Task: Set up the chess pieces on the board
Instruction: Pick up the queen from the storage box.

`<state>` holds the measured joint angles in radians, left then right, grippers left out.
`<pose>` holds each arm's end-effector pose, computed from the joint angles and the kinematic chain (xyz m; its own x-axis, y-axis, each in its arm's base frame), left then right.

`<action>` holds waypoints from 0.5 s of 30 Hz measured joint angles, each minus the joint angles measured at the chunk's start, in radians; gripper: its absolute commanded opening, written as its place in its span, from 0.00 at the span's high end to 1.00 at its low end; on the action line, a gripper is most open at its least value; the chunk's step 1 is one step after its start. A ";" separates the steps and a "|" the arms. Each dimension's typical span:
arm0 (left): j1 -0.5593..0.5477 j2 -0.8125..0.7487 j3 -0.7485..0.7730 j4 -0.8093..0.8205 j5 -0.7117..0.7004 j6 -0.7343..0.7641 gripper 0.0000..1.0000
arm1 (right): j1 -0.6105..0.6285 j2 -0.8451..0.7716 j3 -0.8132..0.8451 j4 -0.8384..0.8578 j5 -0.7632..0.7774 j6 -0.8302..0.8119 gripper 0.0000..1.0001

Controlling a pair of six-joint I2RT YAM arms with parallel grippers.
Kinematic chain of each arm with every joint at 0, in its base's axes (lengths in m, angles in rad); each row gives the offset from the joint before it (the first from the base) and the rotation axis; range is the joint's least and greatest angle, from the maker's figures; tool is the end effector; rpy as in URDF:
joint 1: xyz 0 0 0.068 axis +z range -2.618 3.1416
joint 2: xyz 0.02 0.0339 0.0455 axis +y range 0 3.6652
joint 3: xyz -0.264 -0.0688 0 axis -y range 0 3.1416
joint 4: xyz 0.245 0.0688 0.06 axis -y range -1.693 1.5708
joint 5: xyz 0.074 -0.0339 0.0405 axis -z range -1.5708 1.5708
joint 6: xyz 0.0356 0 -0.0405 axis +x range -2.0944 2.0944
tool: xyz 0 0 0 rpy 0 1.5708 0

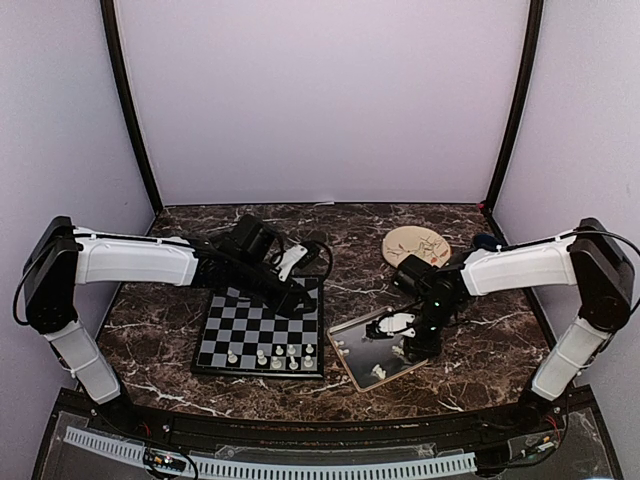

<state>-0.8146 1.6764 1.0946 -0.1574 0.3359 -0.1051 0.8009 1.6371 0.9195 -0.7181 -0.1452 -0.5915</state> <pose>0.2419 -0.2736 0.2190 -0.5493 0.4380 -0.7116 0.8007 0.5194 -0.2984 0.1886 0.2019 0.1528 -0.1688 -0.9668 -0.1917 -0.9856 0.1634 0.0439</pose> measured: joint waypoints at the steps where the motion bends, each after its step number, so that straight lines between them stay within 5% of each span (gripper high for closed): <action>1: 0.000 0.000 -0.004 0.002 -0.001 -0.002 0.57 | 0.001 0.001 0.000 0.003 0.005 0.002 0.72; 15: 0.000 -0.003 -0.026 0.008 -0.008 -0.011 0.57 | 0.003 0.019 0.016 0.030 0.079 0.037 0.76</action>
<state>-0.8146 1.6733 1.0683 -0.1493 0.3283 -0.1165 0.8043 1.6566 0.9352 -0.6880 -0.0662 -0.5541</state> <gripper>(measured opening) 0.429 0.279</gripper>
